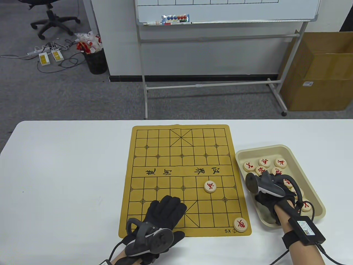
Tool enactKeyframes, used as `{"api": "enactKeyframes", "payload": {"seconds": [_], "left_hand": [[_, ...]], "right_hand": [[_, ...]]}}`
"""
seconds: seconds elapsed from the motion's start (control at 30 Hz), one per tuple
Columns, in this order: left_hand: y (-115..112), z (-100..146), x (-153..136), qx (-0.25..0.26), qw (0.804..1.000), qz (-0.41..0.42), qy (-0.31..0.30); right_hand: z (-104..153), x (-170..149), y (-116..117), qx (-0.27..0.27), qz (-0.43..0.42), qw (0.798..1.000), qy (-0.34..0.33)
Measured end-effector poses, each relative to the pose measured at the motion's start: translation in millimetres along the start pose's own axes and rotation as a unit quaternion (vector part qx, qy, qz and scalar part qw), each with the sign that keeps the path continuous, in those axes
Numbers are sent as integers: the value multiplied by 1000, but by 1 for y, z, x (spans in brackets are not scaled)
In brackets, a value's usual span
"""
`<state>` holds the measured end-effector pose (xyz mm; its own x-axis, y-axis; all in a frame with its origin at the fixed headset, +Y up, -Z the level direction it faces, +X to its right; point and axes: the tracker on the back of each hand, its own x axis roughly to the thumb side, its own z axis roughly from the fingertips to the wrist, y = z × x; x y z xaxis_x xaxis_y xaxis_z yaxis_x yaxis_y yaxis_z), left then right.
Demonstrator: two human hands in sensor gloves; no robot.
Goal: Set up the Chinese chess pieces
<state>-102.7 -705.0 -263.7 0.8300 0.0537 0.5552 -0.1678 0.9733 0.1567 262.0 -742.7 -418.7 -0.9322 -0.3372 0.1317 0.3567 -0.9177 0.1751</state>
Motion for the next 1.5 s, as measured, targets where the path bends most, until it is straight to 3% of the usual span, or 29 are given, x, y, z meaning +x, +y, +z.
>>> {"api": "enactKeyframes", "payload": {"seconds": [0.33,0.77,0.87,1.0,1.1,1.2,1.33,1.5], "left_hand": [[1,1,1,6,1000,1,-1],[1,2,2,8,1000,0,-5],[2,2,2,11,1000,1,-4],[0,2,3,9,1000,0,-8],[-1,2,5,7,1000,-1,-9],[-1,2,5,7,1000,-2,-9],[-1,2,4,10,1000,4,-8],[-1,2,4,7,1000,5,-9]], "right_hand": [[0,6,3,22,73,997,10],[0,12,3,15,79,997,-7],[3,9,-7,-14,69,997,5],[7,9,-39,-63,55,996,28],[9,25,-62,-86,25,996,-2],[7,50,-69,-89,25,995,-38],[-5,86,-51,-69,83,992,-66],[-20,99,-35,-45,122,990,-59]]}}
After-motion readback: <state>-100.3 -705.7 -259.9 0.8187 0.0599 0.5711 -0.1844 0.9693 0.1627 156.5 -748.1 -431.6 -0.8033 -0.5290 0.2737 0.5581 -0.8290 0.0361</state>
